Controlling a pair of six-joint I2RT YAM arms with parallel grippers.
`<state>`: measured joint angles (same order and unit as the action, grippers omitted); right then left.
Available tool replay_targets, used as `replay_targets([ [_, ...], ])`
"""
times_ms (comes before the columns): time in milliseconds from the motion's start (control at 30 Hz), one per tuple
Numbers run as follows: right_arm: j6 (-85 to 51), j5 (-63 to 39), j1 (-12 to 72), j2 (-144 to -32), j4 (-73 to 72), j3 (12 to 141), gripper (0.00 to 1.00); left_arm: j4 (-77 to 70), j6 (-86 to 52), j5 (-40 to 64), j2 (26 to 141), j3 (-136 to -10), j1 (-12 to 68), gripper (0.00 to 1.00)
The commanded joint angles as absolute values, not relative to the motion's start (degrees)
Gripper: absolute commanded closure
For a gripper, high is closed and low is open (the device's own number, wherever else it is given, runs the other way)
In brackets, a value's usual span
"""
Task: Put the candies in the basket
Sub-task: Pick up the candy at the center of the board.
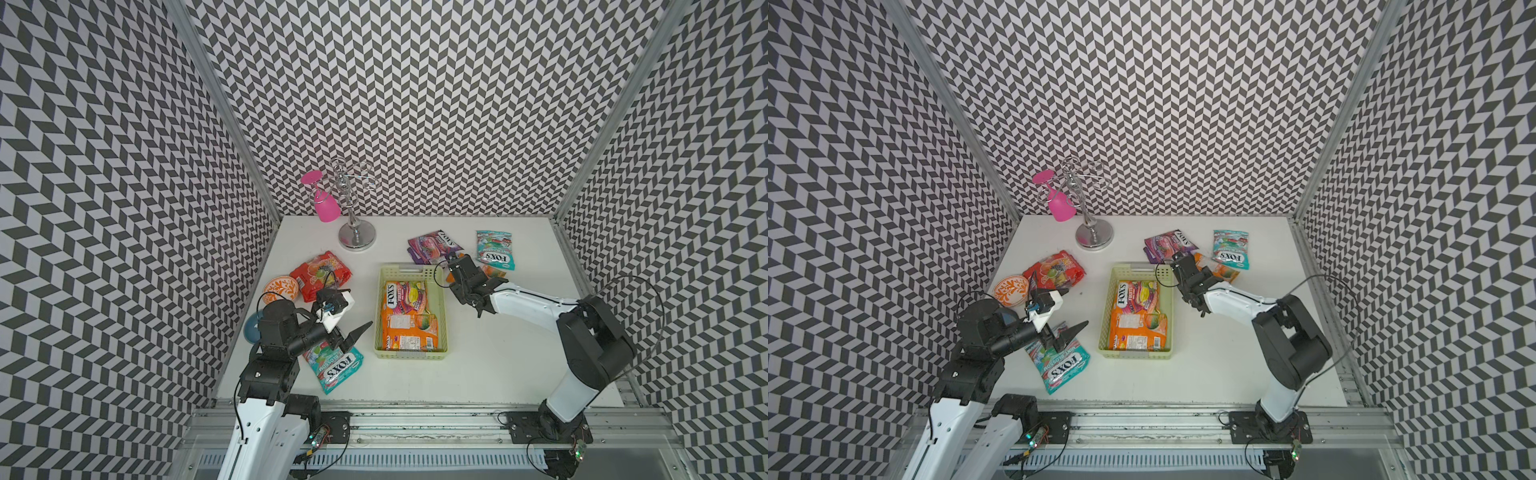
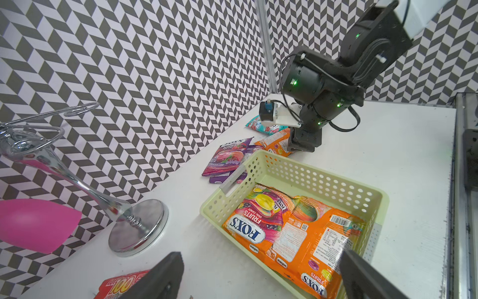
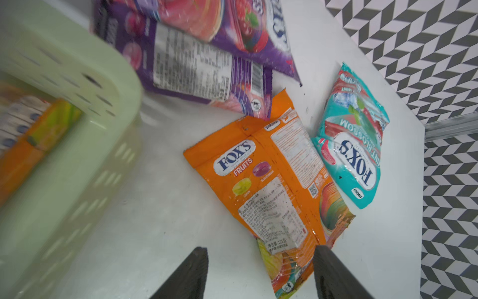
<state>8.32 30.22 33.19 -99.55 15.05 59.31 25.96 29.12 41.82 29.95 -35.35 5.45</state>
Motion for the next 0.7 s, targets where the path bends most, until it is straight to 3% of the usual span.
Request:
replay_targets([
  [0, 8.94, 32.69, 32.84, -101.32, 11.38, 59.86, 0.32, 30.66, 32.95, 40.82, 29.27, -36.29, 4.57, 0.01],
  [667, 11.67, 38.5, 31.64, -110.76, 6.03, 61.69, 0.38, 28.44, 32.08, 38.23, 30.3, -32.78, 6.57, 0.01],
])
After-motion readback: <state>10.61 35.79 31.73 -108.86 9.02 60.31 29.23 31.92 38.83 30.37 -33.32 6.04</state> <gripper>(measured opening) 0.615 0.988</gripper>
